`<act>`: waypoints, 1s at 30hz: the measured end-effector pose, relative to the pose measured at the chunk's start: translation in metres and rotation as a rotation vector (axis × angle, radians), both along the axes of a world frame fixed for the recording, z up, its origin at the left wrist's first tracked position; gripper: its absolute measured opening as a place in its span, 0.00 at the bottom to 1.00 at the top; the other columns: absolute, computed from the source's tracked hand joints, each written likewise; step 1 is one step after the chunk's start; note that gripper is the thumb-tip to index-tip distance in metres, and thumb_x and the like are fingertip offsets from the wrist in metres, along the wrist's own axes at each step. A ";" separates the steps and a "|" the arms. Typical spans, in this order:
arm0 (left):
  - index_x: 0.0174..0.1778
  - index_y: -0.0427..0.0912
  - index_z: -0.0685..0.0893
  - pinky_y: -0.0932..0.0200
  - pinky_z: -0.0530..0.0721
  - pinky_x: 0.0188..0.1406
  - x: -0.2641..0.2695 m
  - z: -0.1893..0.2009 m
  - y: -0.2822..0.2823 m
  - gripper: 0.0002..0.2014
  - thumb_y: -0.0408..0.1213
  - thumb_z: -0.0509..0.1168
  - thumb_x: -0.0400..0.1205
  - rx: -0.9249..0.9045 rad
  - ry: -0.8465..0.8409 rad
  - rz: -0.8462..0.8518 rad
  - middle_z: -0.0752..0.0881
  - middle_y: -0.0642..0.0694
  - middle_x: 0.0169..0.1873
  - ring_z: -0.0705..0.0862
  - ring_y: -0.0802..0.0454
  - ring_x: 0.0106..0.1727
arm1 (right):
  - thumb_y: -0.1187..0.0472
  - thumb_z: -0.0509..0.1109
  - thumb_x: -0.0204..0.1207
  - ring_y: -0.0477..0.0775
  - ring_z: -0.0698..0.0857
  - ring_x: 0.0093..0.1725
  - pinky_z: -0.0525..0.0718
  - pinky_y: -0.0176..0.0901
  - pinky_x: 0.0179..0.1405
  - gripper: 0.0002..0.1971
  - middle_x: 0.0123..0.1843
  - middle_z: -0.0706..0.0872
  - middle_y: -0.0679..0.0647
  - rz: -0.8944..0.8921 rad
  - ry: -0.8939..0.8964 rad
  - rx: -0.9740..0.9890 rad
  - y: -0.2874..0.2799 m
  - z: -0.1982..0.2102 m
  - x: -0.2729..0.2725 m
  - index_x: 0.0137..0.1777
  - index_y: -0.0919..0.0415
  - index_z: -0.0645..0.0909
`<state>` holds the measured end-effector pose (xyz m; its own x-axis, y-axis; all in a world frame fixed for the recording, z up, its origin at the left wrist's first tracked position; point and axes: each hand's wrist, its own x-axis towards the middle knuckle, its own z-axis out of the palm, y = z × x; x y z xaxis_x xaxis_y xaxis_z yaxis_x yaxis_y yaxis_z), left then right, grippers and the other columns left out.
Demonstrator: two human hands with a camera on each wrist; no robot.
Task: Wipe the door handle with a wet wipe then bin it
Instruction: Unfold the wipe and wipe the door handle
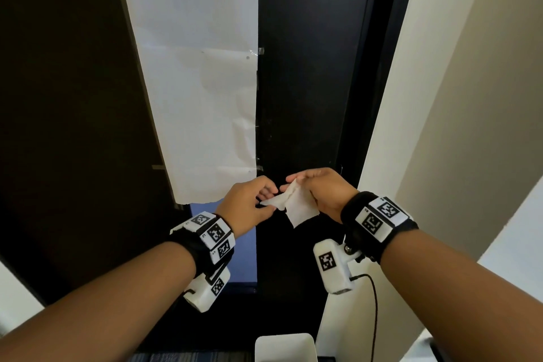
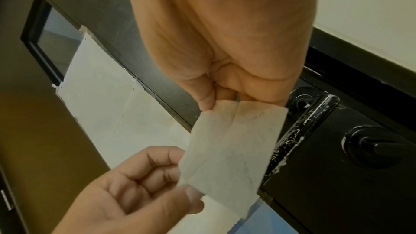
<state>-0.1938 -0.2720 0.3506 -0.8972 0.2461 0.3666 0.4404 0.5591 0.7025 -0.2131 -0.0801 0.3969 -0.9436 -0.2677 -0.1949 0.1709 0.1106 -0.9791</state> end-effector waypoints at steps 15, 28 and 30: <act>0.35 0.26 0.83 0.52 0.88 0.44 -0.016 0.019 0.004 0.10 0.29 0.63 0.78 0.325 -0.283 0.161 0.84 0.34 0.36 0.84 0.45 0.40 | 0.58 0.74 0.76 0.61 0.91 0.52 0.87 0.60 0.59 0.11 0.51 0.92 0.62 -0.082 -0.101 0.130 0.004 -0.033 -0.003 0.51 0.66 0.88; 0.37 0.39 0.85 0.48 0.86 0.48 0.005 0.007 0.011 0.06 0.36 0.66 0.77 -0.013 0.017 -0.020 0.89 0.42 0.39 0.86 0.49 0.42 | 0.61 0.62 0.83 0.66 0.88 0.56 0.87 0.57 0.53 0.14 0.58 0.88 0.69 -0.144 -0.292 -0.207 0.003 -0.039 -0.003 0.62 0.70 0.80; 0.40 0.41 0.87 0.51 0.85 0.49 0.011 0.005 0.014 0.10 0.42 0.64 0.77 -0.068 0.102 -0.070 0.88 0.46 0.41 0.85 0.53 0.44 | 0.60 0.62 0.84 0.67 0.88 0.57 0.87 0.60 0.56 0.15 0.59 0.87 0.70 -0.144 -0.286 -0.237 0.002 -0.039 -0.002 0.63 0.71 0.79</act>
